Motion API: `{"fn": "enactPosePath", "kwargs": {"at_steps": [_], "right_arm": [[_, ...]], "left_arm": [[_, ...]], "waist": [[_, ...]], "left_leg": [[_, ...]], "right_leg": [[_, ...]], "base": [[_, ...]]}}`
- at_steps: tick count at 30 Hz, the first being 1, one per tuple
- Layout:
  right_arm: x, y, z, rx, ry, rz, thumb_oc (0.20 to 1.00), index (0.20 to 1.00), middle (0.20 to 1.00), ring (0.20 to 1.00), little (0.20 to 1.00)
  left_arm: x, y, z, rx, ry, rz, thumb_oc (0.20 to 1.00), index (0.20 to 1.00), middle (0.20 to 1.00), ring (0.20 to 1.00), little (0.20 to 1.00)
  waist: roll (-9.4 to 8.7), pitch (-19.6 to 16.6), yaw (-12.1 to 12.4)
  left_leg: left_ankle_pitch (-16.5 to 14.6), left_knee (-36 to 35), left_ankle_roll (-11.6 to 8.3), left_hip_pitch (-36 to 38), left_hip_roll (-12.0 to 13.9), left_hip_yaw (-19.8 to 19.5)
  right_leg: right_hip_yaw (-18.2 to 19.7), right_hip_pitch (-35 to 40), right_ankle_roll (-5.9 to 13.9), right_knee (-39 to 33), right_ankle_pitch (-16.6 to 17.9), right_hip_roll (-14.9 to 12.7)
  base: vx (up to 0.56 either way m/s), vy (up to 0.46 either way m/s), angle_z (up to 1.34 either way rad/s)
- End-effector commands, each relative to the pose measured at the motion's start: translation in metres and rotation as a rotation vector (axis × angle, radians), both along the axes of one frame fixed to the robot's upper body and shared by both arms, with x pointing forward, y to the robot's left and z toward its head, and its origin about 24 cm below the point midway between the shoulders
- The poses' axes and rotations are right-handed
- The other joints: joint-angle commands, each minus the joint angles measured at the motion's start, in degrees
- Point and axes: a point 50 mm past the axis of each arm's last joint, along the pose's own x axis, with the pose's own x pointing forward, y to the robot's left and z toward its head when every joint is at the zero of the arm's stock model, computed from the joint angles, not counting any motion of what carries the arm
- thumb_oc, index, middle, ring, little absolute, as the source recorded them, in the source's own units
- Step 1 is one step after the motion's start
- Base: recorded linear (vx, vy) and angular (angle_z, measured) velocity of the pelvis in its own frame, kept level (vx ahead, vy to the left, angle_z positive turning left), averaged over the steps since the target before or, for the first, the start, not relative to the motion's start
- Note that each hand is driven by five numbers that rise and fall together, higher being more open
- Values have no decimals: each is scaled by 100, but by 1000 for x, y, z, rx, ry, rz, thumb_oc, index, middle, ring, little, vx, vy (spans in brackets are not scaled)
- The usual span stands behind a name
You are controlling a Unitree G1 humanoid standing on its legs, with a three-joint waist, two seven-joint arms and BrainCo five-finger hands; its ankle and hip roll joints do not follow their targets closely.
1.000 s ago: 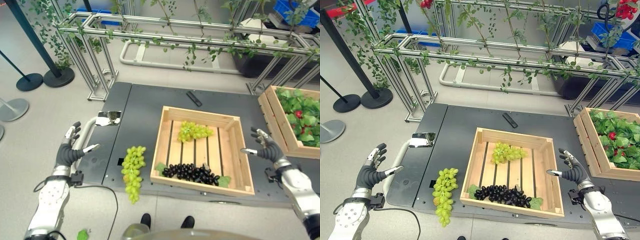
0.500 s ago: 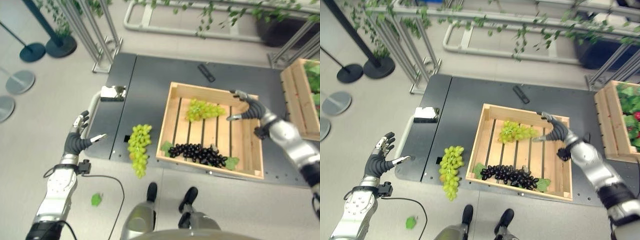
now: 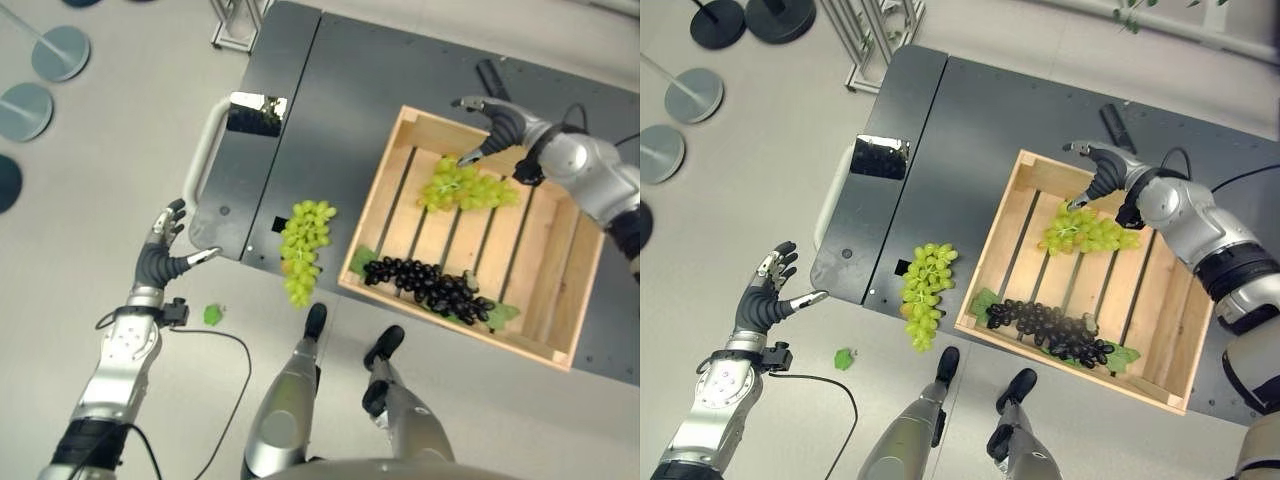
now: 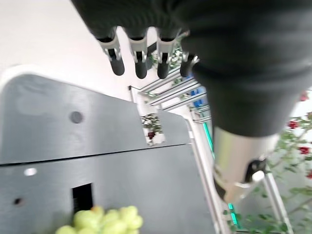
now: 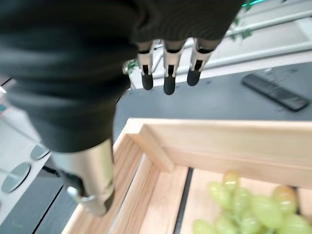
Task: Pick up the fruits from the basket on one side to the basket on the other side
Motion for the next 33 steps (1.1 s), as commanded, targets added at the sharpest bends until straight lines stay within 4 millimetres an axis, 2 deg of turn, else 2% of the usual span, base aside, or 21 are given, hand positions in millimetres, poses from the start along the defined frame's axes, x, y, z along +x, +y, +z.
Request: {"fn": "enactPosePath", "kwargs": {"at_steps": [1, 8, 11, 19, 23, 29, 33], "right_arm": [[-8, 4, 30, -122, -38, 25, 1000, 1000, 1000, 1000, 1000], [-5, 14, 24, -170, 10, 55, 1000, 1000, 1000, 1000, 1000], [-4, 20, 15, -191, 48, 74, 1000, 1000, 1000, 1000, 1000], [-3, 18, -3, -197, 98, 76, 1000, 1000, 1000, 1000, 1000], [-4, 9, -9, -205, 125, 50, 1000, 1000, 1000, 1000, 1000], [-1, 8, -13, -247, 136, 28, 1000, 1000, 1000, 1000, 1000], [0, 15, -5, -296, 116, 39, 1000, 1000, 1000, 1000, 1000]], "left_arm": [[-3, -3, 25, 44, -121, -30, 1000, 1000, 1000, 1000, 1000], [-2, -1, 31, 51, -147, -10, 1000, 1000, 1000, 1000, 1000], [-2, 0, 33, 50, -159, 3, 1000, 1000, 1000, 1000, 1000], [-2, 0, 30, 52, -145, 6, 1000, 1000, 1000, 1000, 1000], [-2, -3, 30, 45, -151, -7, 1000, 1000, 1000, 1000, 1000], [-3, -5, 26, 35, -138, -10, 1000, 1000, 1000, 1000, 1000], [-4, -5, 21, 24, -119, 2, 1000, 1000, 1000, 1000, 1000]], "waist": [[-230, 102, 57], [-286, 264, 40], [-304, 332, 14], [-342, 336, -15], [-303, 337, -56], [-241, 337, -96], [-195, 337, -138]], "left_leg": [[442, -18, -397, -374, 7, 3], [388, 137, -360, -491, -22, 14], [403, 98, -373, -470, -5, 12], [412, 69, -368, -467, 12, 16], [400, 84, -369, -481, -6, 25], [317, 261, -333, -644, -41, 121], [186, 534, -290, -901, -87, 238]], "right_leg": [[45, -322, 850, 719, 173, -776], [140, -457, 825, 802, 159, -787], [149, -485, 806, 810, 142, -779], [142, -508, 802, 806, 144, -754], [160, -511, 821, 778, 170, -780], [269, -663, 820, 818, 193, -816], [444, -935, 805, 940, 202, -852]], "base": [[-14, -51, 12], [-23, -1, 0], [-36, 2, -5], [-4, -1, 0], [0, 0, 0], [-14, 27, -1], [-19, 47, -16]]}}
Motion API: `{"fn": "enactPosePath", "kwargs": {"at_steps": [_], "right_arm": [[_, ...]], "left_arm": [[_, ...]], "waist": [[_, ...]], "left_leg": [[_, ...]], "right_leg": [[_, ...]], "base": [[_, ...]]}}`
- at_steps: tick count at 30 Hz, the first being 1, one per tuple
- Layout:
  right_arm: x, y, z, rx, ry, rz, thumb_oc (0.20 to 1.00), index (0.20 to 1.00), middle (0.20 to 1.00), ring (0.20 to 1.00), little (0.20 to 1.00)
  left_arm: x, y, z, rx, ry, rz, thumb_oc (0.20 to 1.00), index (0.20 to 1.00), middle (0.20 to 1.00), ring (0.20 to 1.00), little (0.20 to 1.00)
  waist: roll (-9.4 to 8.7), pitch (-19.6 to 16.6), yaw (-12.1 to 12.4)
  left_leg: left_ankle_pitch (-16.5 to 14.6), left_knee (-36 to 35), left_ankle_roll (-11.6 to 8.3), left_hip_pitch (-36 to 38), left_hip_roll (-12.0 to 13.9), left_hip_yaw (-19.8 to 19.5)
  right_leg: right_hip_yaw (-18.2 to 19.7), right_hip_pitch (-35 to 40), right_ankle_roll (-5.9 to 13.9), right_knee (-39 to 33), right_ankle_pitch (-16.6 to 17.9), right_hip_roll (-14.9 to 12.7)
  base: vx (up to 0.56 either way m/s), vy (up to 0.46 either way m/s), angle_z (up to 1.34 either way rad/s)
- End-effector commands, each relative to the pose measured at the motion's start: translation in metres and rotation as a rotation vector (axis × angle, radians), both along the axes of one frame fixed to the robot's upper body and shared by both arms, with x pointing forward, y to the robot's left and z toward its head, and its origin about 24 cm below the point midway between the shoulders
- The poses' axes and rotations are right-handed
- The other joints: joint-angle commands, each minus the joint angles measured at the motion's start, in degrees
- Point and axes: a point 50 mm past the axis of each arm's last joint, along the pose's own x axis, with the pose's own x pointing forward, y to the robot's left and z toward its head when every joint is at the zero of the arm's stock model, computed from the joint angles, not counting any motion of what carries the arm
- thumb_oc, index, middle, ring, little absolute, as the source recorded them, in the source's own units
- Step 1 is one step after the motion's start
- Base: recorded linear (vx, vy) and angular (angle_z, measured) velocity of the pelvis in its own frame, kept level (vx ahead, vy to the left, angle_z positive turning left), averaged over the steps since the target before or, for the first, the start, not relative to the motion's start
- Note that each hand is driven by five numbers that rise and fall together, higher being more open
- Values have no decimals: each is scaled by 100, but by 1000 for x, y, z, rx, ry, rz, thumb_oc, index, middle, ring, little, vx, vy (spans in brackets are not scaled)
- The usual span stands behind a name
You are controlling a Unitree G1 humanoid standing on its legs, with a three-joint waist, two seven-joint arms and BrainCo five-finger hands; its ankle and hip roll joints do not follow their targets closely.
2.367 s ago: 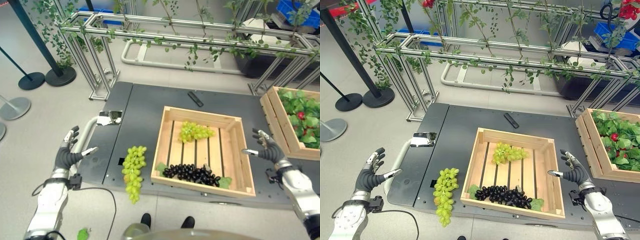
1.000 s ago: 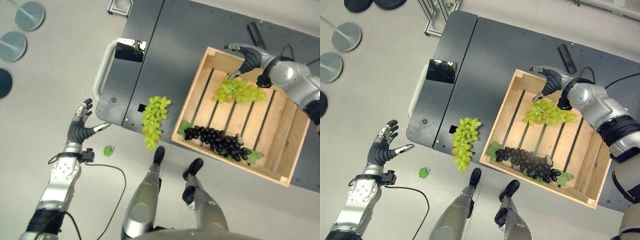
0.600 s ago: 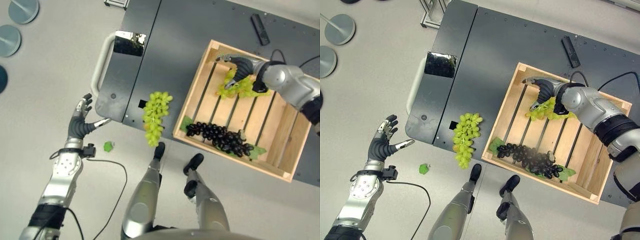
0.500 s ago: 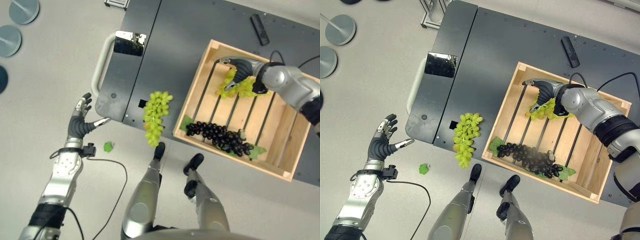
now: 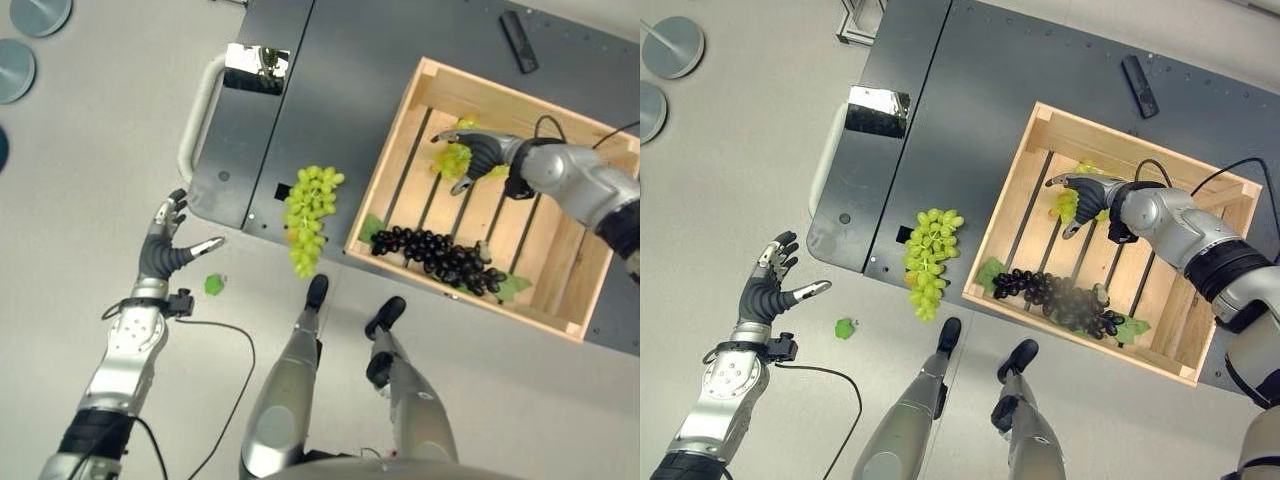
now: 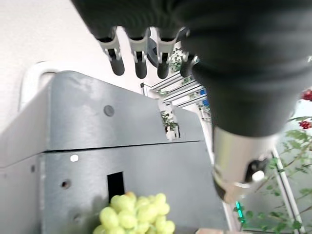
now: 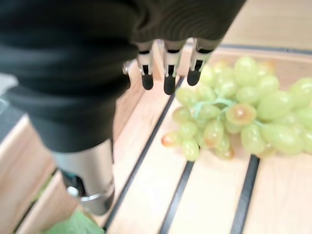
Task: Pick up the fruits from the basket on one side to the basket on the other side
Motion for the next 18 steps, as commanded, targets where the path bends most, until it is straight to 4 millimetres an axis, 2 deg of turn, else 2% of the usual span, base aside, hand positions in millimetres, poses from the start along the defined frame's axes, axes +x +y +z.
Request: {"fn": "enactPosePath", "kwargs": {"at_steps": [1, 9, 18], "right_arm": [[-2, 6, 33, -103, -82, 23, 1000, 1000, 1000, 1000, 1000], [-3, 5, 52, -168, -150, 12, 1000, 1000, 1000, 1000, 1000], [-4, 3, 62, -200, -191, -1, 1000, 1000, 1000, 1000, 1000]], "left_arm": [[-10, 1, 16, 27, -93, 0, 1000, 1000, 1000, 1000, 1000], [-14, -1, 19, 34, -113, 13, 1000, 1000, 1000, 1000, 1000], [-17, -2, 21, 35, -133, 21, 1000, 1000, 1000, 1000, 1000]], "waist": [[-69, 145, -121], [-86, 145, -226], [-125, 145, -260]], "left_leg": [[-114, 455, -322, -334, -19, 203], [-358, 1092, -287, -1188, -22, 369], [-491, 1378, -236, -1692, -39, 441]], "right_leg": [[242, -134, 794, 410, 216, -658], [523, -891, 772, 631, 224, -691], [727, -1302, 778, 616, 266, -701]], "base": [[-24, 43, -14], [-8, 24, -9], [18, 8, -4]]}}
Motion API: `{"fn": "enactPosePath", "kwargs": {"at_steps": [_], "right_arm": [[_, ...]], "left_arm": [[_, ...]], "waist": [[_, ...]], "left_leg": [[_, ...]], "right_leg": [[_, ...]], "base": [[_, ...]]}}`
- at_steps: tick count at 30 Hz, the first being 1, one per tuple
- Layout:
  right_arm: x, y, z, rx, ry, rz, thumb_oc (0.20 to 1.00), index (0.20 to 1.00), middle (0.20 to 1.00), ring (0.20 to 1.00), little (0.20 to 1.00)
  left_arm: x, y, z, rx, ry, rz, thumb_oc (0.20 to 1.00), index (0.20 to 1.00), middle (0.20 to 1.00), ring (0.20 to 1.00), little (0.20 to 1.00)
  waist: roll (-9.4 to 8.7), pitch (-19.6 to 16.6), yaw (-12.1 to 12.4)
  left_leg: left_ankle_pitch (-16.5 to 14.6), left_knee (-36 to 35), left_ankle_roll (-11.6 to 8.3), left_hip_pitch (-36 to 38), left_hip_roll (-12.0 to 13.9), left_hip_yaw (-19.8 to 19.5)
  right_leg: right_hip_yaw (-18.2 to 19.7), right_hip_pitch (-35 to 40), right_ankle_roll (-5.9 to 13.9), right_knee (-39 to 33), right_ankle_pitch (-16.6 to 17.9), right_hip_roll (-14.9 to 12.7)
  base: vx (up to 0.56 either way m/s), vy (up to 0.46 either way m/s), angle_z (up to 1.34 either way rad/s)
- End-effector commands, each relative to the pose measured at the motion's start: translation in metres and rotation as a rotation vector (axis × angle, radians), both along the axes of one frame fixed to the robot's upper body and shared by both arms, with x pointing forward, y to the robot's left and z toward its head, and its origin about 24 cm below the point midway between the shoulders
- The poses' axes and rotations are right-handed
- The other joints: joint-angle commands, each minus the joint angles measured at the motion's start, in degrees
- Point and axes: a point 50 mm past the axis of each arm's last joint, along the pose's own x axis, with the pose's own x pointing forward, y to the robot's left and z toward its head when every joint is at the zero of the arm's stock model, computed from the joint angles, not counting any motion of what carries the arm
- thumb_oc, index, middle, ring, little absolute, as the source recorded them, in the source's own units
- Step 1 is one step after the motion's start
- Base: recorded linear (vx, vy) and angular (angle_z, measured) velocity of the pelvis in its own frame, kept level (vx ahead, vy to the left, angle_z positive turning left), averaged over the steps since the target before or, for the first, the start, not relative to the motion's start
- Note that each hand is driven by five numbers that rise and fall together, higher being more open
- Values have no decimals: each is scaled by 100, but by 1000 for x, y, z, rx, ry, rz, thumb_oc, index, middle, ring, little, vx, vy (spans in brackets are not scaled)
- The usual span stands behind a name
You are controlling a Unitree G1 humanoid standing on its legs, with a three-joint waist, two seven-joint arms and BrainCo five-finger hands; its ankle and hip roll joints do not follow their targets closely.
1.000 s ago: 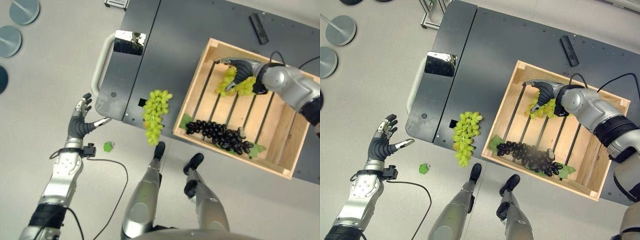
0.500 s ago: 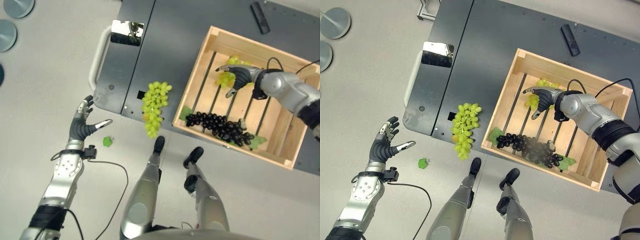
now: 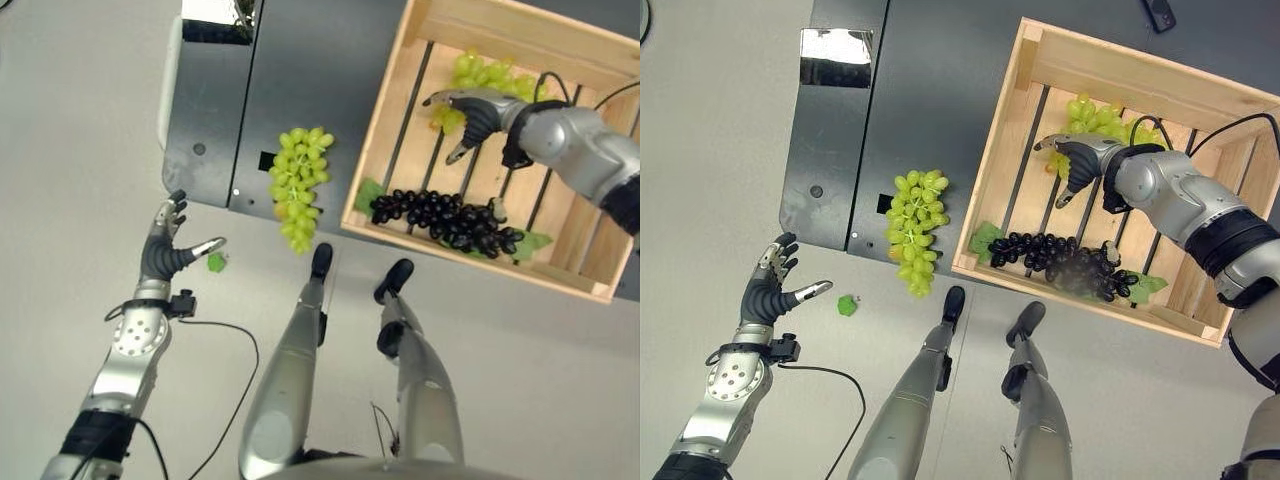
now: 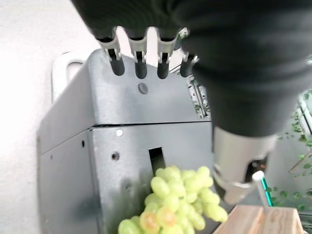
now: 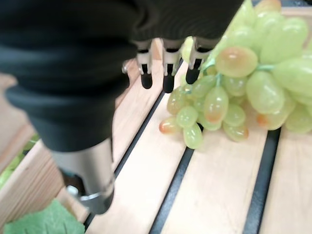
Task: Pick up the fruits from the basket on one side to the basket on the other side
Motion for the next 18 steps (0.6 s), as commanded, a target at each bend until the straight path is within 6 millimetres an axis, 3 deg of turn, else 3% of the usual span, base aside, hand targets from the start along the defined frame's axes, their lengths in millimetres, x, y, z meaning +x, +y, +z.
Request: {"fn": "enactPosePath", "kwargs": {"at_steps": [1, 7, 18], "right_arm": [[-3, -22, 6, -110, -4, -89, 1000, 1000, 1000, 1000, 1000], [-2, -29, 4, -49, 11, -110, 1000, 1000, 1000, 1000, 1000], [-14, -23, -12, -31, 171, -30, 1000, 1000, 1000, 1000, 1000]], "left_arm": [[-16, 1, 21, 45, -117, 5, 1000, 1000, 1000, 1000, 1000], [-15, -1, 22, 35, -131, -1, 1000, 1000, 1000, 1000, 1000], [-19, 3, 27, 76, -135, -15, 1000, 1000, 1000, 1000, 1000]], "waist": [[-116, 54, -61], [-132, 54, -31], [-345, 54, -94]], "left_leg": [[-496, 792, -235, -346, -44, 140], [-492, 749, -215, -450, -73, 119], [-486, 636, -230, -328, -45, 48]], "right_leg": [[207, 159, 945, 59, 189, -627], [223, 60, 966, -22, 221, -636], [160, 184, 986, -135, 274, -602]], "base": [[31, 2, -5], [14, -6, -2], [0, 0, 0]]}}
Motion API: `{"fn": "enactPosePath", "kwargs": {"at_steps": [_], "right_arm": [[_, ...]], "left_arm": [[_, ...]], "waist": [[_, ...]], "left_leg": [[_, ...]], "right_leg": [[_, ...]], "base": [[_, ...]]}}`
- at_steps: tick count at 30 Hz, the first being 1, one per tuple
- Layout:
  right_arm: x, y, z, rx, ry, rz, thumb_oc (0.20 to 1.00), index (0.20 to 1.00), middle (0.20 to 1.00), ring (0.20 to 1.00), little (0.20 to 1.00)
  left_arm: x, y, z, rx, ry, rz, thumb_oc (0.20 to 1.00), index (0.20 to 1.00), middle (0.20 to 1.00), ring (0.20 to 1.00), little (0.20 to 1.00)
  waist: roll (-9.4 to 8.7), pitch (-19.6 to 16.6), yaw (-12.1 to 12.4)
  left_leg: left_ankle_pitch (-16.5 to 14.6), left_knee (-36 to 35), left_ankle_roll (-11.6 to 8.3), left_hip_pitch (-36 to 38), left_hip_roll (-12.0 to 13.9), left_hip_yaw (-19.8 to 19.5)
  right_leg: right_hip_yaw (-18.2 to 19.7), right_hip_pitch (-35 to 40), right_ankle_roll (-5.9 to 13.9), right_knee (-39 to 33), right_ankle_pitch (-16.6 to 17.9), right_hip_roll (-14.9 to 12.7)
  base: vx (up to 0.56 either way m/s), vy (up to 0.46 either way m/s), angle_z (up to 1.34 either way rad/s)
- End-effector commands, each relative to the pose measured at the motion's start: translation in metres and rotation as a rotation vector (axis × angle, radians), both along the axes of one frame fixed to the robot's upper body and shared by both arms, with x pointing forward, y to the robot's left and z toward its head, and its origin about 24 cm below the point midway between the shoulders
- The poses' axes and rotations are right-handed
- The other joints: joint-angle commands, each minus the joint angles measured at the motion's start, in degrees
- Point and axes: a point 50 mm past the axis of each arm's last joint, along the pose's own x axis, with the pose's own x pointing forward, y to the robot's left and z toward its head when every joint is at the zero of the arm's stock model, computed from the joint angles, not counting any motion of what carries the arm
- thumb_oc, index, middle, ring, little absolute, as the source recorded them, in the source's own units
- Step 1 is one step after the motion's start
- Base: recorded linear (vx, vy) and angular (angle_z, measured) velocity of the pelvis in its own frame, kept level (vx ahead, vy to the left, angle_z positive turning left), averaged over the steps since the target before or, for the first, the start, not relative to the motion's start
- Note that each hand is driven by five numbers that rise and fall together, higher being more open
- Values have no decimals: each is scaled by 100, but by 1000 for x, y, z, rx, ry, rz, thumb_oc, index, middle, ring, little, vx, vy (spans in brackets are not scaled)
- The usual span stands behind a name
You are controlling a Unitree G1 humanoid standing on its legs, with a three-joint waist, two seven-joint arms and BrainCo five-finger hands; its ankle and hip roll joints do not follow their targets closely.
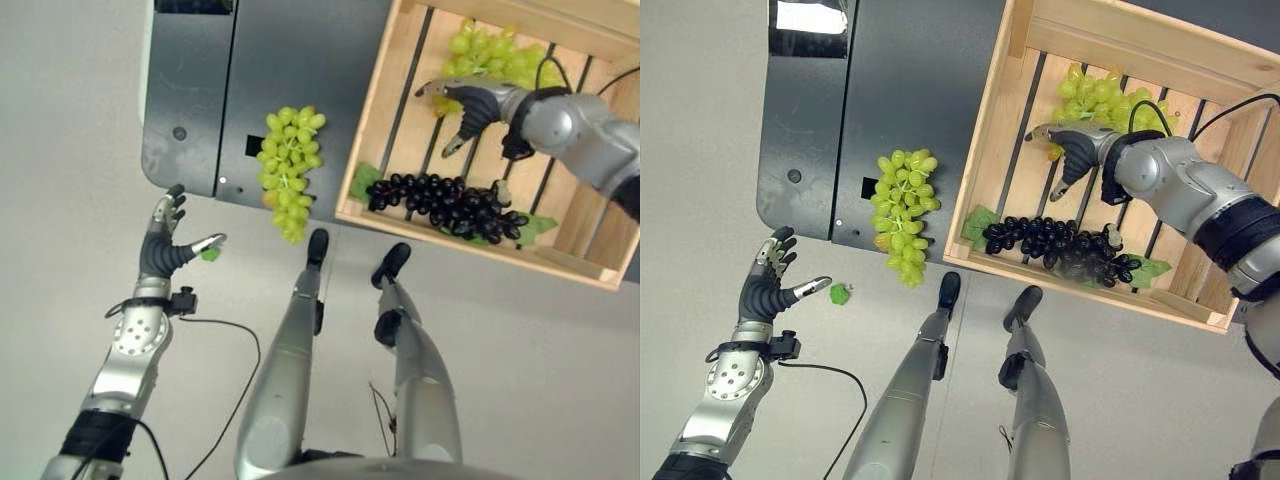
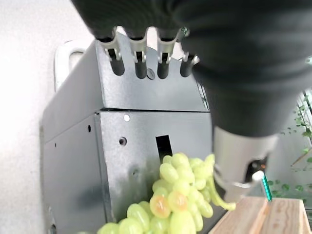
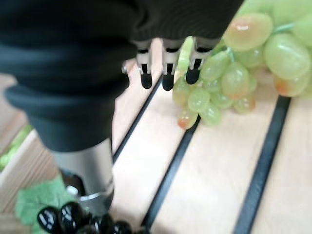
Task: Pick up the fruits from the basket on one side to the basket on the other side
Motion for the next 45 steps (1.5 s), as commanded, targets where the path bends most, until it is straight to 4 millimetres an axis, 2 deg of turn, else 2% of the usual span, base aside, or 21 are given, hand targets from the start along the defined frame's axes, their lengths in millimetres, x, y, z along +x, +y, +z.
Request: {"fn": "enactPosePath", "kwargs": {"at_steps": [1, 9, 15, 21, 38, 45], "right_arm": [[-7, -27, -14, -54, 101, -75, 1000, 1000, 1000, 1000, 1000], [-23, -14, -18, -104, 122, 19, 1000, 1000, 1000, 1000, 1000], [-34, -14, -12, -52, 132, 49, 1000, 1000, 1000, 1000, 1000], [-48, -20, -22, -39, 210, 58, 1000, 1000, 1000, 1000, 1000], [-47, -11, -55, -16, 286, 96, 1000, 1000, 1000, 1000, 1000], [-45, -5, -61, 48, 256, 119, 1000, 1000, 1000, 1000, 1000]], "left_arm": [[-20, 7, 20, 82, -92, -4, 1000, 1000, 1000, 1000, 1000], [-25, 14, 21, 119, -81, 18, 1000, 1000, 1000, 1000, 1000], [-28, 19, 25, 142, -85, 23, 1000, 1000, 1000, 1000, 1000], [-31, 21, 25, 159, -77, 26, 1000, 1000, 1000, 1000, 1000], [-30, 21, 21, 155, -62, 36, 1000, 1000, 1000, 1000, 1000], [-30, 19, 20, 142, -67, 46, 1000, 1000, 1000, 1000, 1000]], "waist": [[-162, 6, 19], [-300, 6, -40], [-419, 6, -78], [-511, 6, -151], [-500, 6, -174], [-486, 6, -193]], "left_leg": [[-480, 509, -240, -7, -43, 43], [-444, 393, -261, 212, 14, 23], [-420, 311, -275, 329, 55, 21], [-419, 278, -281, 390, 91, 32], [-432, 267, -244, 402, 141, 67], [-445, 256, -221, 377, 141, 77]], "right_leg": [[107, 462, 1028, -132, 199, -627], [58, 650, 1049, -206, 246, -594], [12, 751, 1060, -223, 256, -564], [-22, 793, 1063, -225, 246, -534], [28, 740, 1062, -179, 229, -505], [34, 729, 1065, -200, 235, -499]], "base": [[0, 0, 0], [-7, -8, 2], [0, 0, 0], [-3, -11, -2], [0, 0, 0], [0, 0, 0]]}}
